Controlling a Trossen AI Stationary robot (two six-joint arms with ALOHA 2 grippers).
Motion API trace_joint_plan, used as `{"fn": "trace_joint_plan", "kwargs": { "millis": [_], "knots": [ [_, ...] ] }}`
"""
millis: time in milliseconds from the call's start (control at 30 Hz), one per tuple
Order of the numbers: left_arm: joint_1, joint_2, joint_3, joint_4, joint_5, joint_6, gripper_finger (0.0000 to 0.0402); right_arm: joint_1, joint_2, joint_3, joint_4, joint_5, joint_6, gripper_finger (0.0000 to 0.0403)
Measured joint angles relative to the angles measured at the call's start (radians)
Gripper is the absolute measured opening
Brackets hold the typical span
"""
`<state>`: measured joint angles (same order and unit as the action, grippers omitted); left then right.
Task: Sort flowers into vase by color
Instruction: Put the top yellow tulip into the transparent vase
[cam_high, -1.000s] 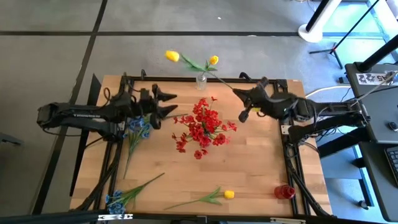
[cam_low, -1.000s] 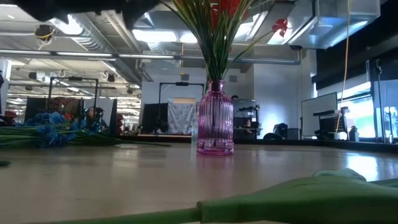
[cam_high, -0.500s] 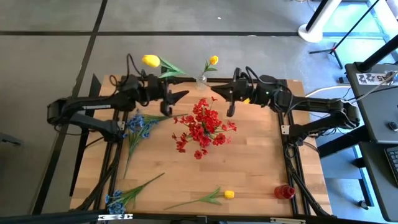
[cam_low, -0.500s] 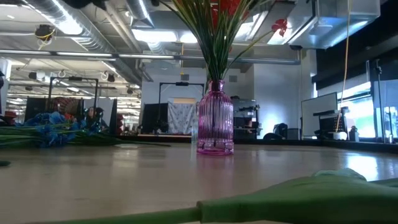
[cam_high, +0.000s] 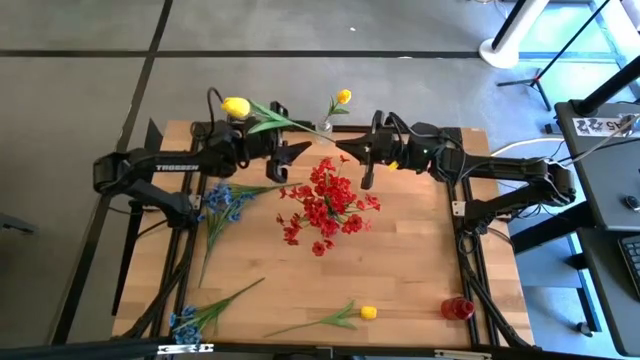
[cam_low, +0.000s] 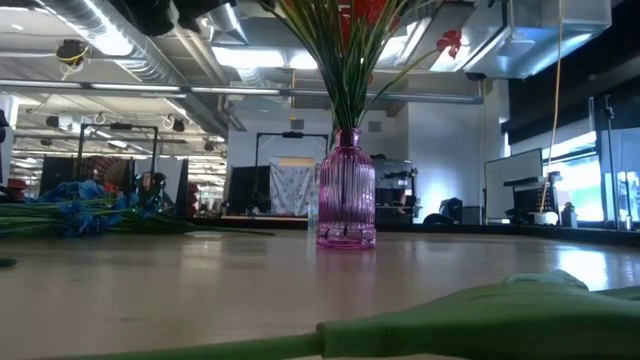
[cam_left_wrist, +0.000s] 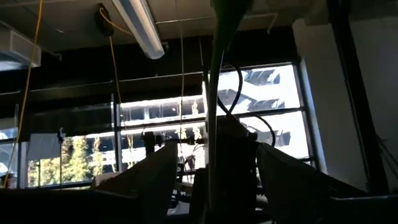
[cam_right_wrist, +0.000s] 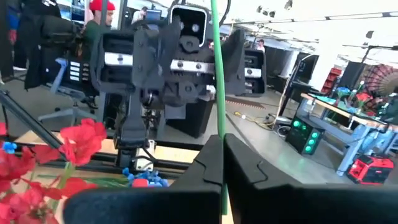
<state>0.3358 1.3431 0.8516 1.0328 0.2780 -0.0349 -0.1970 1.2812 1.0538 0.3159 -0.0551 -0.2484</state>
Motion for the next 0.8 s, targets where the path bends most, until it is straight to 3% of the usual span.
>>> {"fn": "trace_joint_plan", "kwargs": {
  "millis": [233,500,600,800],
  "knots": [
    [0.000,0.000,0.052,-0.007,0.002,-0.085,0.0174,0.000,0.000,0.000,-0.005,0.028,-0.016,0.0001],
    [0.000,-0.002,0.057,-0.011,-0.058,-0.134,0.0064,0.000,0.000,0.000,-0.005,0.029,-0.016,0.0004],
    [0.000,-0.003,0.057,-0.015,-0.060,-0.147,0.0013,0.000,0.000,0.000,-0.005,0.029,-0.016,0.0021],
    [0.000,-0.027,0.133,-0.232,-0.075,-0.082,0.0005,0.001,0.000,0.000,-0.006,0.095,-0.012,0.0083]
  ]
}}
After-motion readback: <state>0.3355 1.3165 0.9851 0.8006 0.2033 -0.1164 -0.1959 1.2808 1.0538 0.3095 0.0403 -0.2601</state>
